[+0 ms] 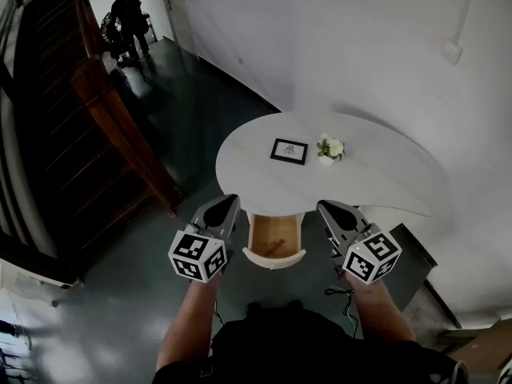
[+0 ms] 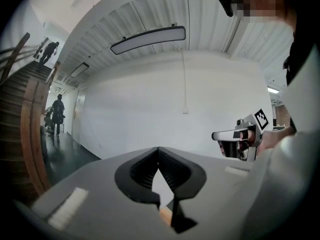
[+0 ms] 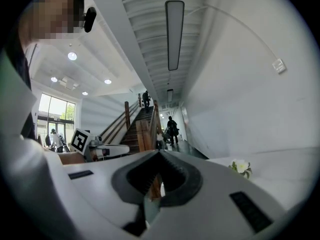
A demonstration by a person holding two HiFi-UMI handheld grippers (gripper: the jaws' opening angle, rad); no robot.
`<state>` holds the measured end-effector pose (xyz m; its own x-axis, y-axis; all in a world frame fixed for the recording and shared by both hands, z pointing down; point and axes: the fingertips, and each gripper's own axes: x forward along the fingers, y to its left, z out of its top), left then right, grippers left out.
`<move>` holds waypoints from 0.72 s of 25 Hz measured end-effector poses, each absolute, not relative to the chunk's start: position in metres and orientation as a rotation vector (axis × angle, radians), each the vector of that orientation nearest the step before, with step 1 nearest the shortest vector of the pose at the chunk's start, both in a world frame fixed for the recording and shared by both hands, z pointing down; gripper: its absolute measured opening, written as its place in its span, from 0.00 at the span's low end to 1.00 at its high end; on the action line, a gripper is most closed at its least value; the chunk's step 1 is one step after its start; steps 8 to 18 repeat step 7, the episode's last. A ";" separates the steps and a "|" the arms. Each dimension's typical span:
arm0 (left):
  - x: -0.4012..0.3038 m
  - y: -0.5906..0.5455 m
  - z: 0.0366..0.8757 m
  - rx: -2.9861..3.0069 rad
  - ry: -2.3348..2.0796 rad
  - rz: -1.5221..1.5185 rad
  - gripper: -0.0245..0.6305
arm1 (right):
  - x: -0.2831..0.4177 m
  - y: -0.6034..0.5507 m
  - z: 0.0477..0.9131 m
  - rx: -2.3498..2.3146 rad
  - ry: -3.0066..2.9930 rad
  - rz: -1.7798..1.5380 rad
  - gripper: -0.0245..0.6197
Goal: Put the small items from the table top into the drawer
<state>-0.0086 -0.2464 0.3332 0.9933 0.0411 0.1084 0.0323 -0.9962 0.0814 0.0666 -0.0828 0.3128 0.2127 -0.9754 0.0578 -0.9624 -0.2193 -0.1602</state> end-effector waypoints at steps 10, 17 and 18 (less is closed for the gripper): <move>-0.007 -0.248 0.341 3.042 0.066 0.184 0.05 | 0.068 -0.086 0.320 -2.380 1.905 -0.242 0.04; -0.007 -0.248 0.341 3.042 0.066 0.184 0.05 | 0.068 -0.086 0.320 -2.380 1.905 -0.242 0.04; -0.007 -0.248 0.341 3.042 0.066 0.184 0.05 | 0.068 -0.086 0.320 -2.380 1.905 -0.242 0.04</move>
